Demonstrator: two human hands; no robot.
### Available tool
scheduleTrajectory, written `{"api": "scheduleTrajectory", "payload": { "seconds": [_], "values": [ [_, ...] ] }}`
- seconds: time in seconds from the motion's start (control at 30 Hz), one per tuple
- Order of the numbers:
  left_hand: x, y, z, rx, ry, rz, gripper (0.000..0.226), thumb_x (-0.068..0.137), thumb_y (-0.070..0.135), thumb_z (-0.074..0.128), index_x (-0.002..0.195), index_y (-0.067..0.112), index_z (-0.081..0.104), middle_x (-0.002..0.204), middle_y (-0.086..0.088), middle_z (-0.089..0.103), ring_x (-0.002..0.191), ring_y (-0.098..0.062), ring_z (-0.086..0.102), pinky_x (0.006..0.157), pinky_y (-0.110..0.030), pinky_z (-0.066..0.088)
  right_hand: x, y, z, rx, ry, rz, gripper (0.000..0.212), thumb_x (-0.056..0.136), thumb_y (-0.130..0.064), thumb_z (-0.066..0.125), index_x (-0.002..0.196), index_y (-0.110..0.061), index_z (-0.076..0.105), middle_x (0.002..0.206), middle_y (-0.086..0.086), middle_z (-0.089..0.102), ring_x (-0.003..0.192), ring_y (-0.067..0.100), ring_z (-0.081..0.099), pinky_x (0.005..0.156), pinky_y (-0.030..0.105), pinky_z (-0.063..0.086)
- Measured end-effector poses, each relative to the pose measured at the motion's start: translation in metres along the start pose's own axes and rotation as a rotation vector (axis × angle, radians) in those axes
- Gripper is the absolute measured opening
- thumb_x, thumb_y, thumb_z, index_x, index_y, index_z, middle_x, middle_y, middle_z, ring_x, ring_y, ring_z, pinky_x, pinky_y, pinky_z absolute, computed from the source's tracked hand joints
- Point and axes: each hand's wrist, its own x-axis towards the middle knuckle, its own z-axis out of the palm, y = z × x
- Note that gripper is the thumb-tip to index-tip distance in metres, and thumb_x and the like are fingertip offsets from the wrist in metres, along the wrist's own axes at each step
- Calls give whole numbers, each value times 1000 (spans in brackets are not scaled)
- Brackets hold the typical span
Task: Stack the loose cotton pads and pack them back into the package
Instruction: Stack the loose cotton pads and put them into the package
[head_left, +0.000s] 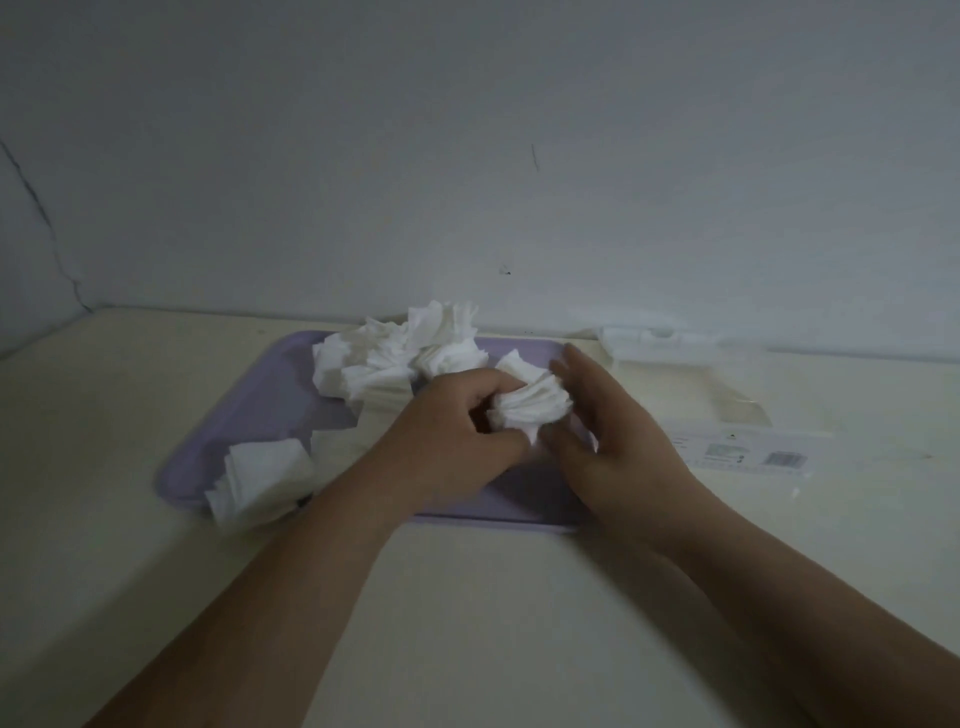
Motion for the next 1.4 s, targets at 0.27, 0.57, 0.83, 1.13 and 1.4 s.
{"api": "scheduleTrajectory", "payload": {
  "seconds": [0.27,0.57,0.83,1.13,1.4],
  "values": [
    [6,15,-2,-624,49,-42,43,86,-3,73,126,9,65,119,-15,75,109,-30,72,81,-38,60,9,-27,-42,400,-118,169,21,91,-14,75,112,-11,76,110,13,78,112,34,71,99,48,55],
    [51,58,42,-293,106,-143,27,95,20,73,121,15,68,106,-5,79,87,-20,78,80,-38,62,19,-16,-94,4,370,165,30,85,-31,74,64,-13,62,60,13,60,56,15,53,53,37,48],
    [53,33,99,-35,45,-53,25,90,38,74,115,38,71,117,17,70,83,3,69,73,-17,51,23,15,-116,-544,263,402,42,76,-41,66,54,-15,42,48,-3,38,46,20,40,49,25,31],
    [42,20,99,-137,52,-78,36,87,33,79,121,26,67,109,14,73,93,6,70,82,-18,56,24,8,-102,-549,198,430,51,70,-58,82,102,-18,76,88,-5,75,89,18,70,84,40,60],
    [42,10,100,-98,67,-44,14,81,34,82,93,31,74,87,14,79,85,-4,75,91,-43,61,25,17,-102,-467,238,362,25,66,-41,92,82,-28,76,77,-15,73,79,5,70,73,29,57]
  ]
}}
